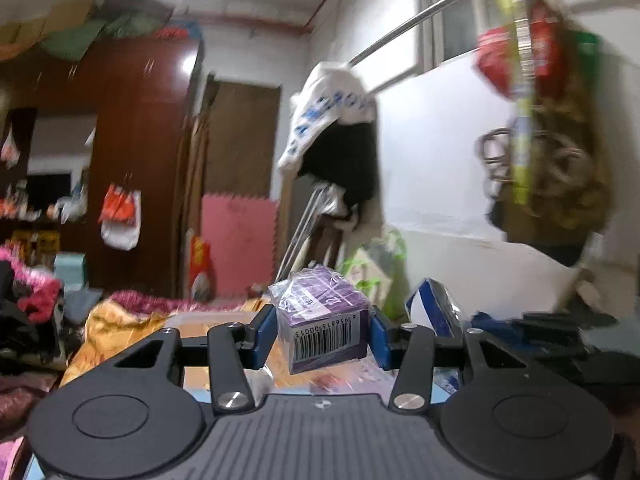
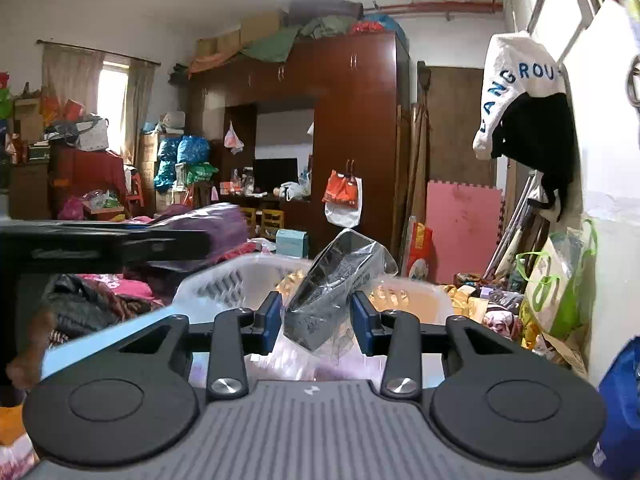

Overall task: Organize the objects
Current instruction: 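Carry both items over the white basket and open both tools, then grasp the white box with the left tool while the right tool grasps a blue-labelled clear packet, then carry both items over the white basket and release them inside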

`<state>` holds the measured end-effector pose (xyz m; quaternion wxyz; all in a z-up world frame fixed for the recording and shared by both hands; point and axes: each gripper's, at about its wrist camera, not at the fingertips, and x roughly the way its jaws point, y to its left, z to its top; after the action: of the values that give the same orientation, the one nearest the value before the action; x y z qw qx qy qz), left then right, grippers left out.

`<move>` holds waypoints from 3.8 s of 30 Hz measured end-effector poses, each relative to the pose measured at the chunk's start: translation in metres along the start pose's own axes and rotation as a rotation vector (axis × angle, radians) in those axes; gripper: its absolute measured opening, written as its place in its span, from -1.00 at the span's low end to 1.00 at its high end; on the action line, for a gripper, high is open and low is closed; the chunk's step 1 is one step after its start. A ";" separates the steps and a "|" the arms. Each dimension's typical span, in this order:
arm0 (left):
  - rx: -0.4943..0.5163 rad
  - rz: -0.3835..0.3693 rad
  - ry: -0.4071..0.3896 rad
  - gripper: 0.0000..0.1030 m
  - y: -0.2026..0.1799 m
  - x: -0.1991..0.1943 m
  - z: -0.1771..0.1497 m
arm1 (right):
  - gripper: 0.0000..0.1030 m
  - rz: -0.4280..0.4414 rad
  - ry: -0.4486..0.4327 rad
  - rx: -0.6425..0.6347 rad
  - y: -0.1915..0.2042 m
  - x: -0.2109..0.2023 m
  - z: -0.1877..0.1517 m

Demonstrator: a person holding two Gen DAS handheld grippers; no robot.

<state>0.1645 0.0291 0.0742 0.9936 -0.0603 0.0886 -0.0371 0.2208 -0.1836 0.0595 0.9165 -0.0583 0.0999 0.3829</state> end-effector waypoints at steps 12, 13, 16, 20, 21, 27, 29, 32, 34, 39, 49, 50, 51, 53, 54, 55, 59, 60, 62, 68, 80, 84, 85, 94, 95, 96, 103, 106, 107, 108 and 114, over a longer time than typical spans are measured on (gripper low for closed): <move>-0.105 0.039 0.193 0.46 0.028 0.075 0.003 | 0.61 -0.074 0.114 -0.011 -0.013 0.049 0.000; -0.104 0.040 0.184 0.46 0.029 0.072 0.002 | 0.61 -0.072 0.106 -0.013 -0.013 0.043 -0.001; -0.105 0.041 0.147 0.46 0.033 0.053 0.006 | 0.79 -0.058 0.074 -0.002 -0.013 0.021 0.000; -0.078 0.029 0.101 0.57 0.029 0.010 -0.006 | 1.00 -0.022 -0.013 0.050 -0.024 -0.019 -0.016; -0.070 0.031 0.089 0.61 0.028 -0.002 -0.015 | 1.00 -0.020 -0.021 0.080 -0.027 -0.025 -0.024; -0.014 -0.001 0.139 0.65 0.004 -0.024 -0.075 | 1.00 0.024 0.035 0.088 -0.006 -0.037 -0.103; 0.041 0.016 0.165 0.65 -0.009 -0.016 -0.090 | 1.00 0.037 0.072 0.060 0.006 -0.031 -0.121; 0.098 0.088 0.188 0.65 -0.016 -0.002 -0.101 | 1.00 0.020 0.129 0.025 0.010 -0.018 -0.133; 0.107 0.117 0.202 0.65 -0.016 0.005 -0.105 | 1.00 -0.035 0.140 0.036 0.002 -0.017 -0.136; 0.096 0.127 0.234 0.65 -0.009 0.016 -0.113 | 0.92 -0.098 0.203 0.123 -0.028 -0.010 -0.131; 0.093 0.138 0.234 0.65 -0.008 0.011 -0.126 | 0.38 -0.166 0.302 -0.119 -0.015 0.022 -0.121; 0.096 0.139 0.234 0.65 -0.009 0.011 -0.126 | 0.36 -0.153 0.321 -0.138 -0.015 0.028 -0.121; 0.100 0.141 0.234 0.65 -0.009 0.011 -0.126 | 0.34 -0.135 0.339 -0.154 -0.015 0.032 -0.122; 0.104 0.142 0.235 0.65 -0.010 0.011 -0.126 | 0.34 -0.112 0.348 -0.164 -0.017 0.037 -0.121; 0.103 0.142 0.234 0.65 -0.010 0.011 -0.126 | 0.34 -0.103 0.352 -0.162 -0.018 0.038 -0.121; 0.102 0.141 0.234 0.65 -0.011 0.011 -0.126 | 0.30 -0.094 0.354 -0.161 -0.019 0.038 -0.121; 0.106 0.141 0.234 0.65 -0.013 0.011 -0.128 | -0.07 -0.084 0.377 -0.159 -0.022 0.032 -0.128; 0.106 0.139 0.234 0.65 -0.013 0.011 -0.128 | -0.17 -0.077 0.384 -0.142 -0.024 0.031 -0.130; 0.108 0.138 0.234 0.65 -0.014 0.011 -0.128 | -0.19 -0.055 0.376 -0.094 -0.031 0.025 -0.133; 0.120 0.141 0.242 0.67 -0.016 0.014 -0.126 | -0.18 -0.053 0.359 -0.036 -0.037 0.025 -0.131; 0.115 0.111 0.082 0.60 -0.013 -0.025 -0.127 | -0.23 -0.036 0.155 0.070 -0.023 -0.034 -0.138; 0.107 0.097 0.043 0.60 -0.010 -0.041 -0.125 | -0.23 -0.034 0.122 0.091 -0.020 -0.045 -0.141; 0.110 0.093 0.035 0.60 -0.009 -0.045 -0.125 | -0.23 -0.031 0.118 0.098 -0.020 -0.047 -0.141; 0.110 0.056 0.027 0.60 -0.001 -0.059 -0.131 | -0.23 0.007 0.061 0.149 -0.021 -0.061 -0.137; 0.114 0.051 0.029 0.60 -0.001 -0.060 -0.133 | -0.23 0.006 0.060 0.145 -0.020 -0.062 -0.137; 0.113 0.045 0.031 0.60 -0.001 -0.062 -0.135 | -0.23 0.007 0.059 0.143 -0.017 -0.062 -0.137; 0.044 -0.016 -0.011 0.60 0.007 -0.069 -0.113 | -0.23 0.033 0.015 0.135 -0.012 -0.066 -0.115; 0.042 -0.036 -0.036 0.60 0.006 -0.062 -0.081 | -0.23 0.036 -0.005 0.095 -0.010 -0.061 -0.086; 0.035 -0.038 -0.039 0.60 0.007 -0.057 -0.068 | -0.23 0.037 -0.008 0.081 -0.010 -0.057 -0.074; 0.026 -0.037 -0.032 0.60 0.007 -0.049 -0.054 | -0.23 0.039 -0.011 0.071 -0.010 -0.053 -0.064; -0.088 -0.042 0.126 0.60 0.020 0.030 0.010 | -0.22 0.032 0.074 0.056 -0.018 0.015 0.000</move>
<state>0.1967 0.0477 0.0761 0.9814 -0.1034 0.1510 -0.0575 0.2439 -0.1856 0.0569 0.9072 -0.0450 0.1456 0.3920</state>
